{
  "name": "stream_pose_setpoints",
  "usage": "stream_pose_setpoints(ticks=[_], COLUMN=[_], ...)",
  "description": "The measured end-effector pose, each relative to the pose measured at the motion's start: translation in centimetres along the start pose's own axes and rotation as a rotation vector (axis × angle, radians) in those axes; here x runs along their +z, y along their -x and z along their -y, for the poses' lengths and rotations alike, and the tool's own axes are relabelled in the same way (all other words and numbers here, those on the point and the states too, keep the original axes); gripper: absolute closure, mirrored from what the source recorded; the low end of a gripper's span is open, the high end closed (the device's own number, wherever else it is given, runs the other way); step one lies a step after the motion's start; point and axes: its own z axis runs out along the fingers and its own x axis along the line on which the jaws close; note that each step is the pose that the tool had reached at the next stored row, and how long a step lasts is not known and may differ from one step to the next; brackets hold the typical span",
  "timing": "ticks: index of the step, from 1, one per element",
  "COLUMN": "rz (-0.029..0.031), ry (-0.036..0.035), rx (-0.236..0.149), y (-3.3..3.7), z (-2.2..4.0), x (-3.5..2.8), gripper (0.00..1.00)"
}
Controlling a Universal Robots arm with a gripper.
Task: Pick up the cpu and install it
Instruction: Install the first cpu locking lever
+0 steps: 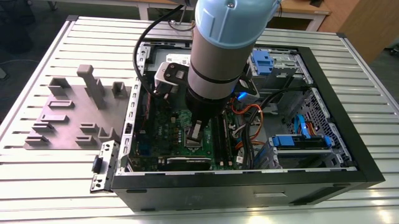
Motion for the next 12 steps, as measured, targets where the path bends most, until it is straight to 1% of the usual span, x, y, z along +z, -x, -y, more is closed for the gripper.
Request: stream_pose_setpoints(ticks=[12], rz=[0.0001], ry=[0.0000], rx=[0.000], y=[0.00], z=[-0.02], x=[0.00], gripper=[0.89])
